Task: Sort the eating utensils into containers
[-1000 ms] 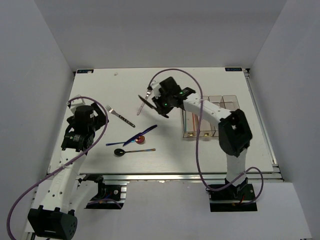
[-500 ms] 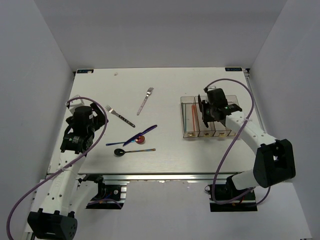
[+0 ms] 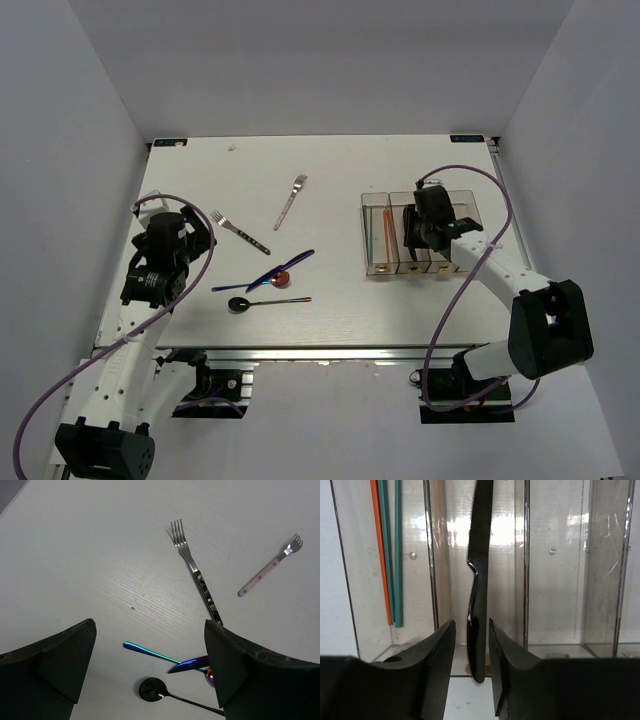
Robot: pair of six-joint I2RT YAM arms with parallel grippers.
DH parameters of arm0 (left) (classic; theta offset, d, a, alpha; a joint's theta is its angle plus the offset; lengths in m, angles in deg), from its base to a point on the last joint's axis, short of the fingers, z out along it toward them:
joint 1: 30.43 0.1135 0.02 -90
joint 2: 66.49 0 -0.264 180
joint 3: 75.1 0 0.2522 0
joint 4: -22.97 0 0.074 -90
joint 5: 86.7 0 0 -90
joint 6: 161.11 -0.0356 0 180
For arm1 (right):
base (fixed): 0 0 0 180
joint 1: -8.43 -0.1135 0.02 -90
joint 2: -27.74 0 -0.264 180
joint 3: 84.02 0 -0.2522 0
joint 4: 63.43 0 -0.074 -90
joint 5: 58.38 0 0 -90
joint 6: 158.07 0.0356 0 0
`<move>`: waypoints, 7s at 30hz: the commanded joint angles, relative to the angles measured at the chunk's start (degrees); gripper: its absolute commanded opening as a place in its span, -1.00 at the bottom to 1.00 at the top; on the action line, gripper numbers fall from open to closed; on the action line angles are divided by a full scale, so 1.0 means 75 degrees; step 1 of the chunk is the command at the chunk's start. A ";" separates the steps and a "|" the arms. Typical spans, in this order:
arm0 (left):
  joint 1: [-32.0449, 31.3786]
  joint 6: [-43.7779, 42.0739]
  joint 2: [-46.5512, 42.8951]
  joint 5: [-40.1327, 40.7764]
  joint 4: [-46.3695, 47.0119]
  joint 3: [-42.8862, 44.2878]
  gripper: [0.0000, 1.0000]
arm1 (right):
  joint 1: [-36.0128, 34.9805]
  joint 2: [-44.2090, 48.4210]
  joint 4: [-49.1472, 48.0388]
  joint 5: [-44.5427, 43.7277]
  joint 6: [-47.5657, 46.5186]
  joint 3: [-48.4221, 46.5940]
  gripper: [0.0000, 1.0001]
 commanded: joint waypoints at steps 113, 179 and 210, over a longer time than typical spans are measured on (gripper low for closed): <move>0.0099 0.0303 -0.0829 0.1095 -0.0270 -0.0009 0.96 | -0.5012 -0.7685 0.5766 -0.1417 1.1474 -0.7718 0.00; -0.0112 0.0385 -0.1076 0.1435 -0.0387 0.0003 0.96 | -0.3863 -0.6630 0.2202 -0.0456 1.0970 -0.7177 -1.00; -0.0135 0.0327 -0.0982 0.1224 -0.0305 -0.0044 0.96 | 0.0528 -0.1942 0.2447 0.0537 0.0742 -0.5618 -1.00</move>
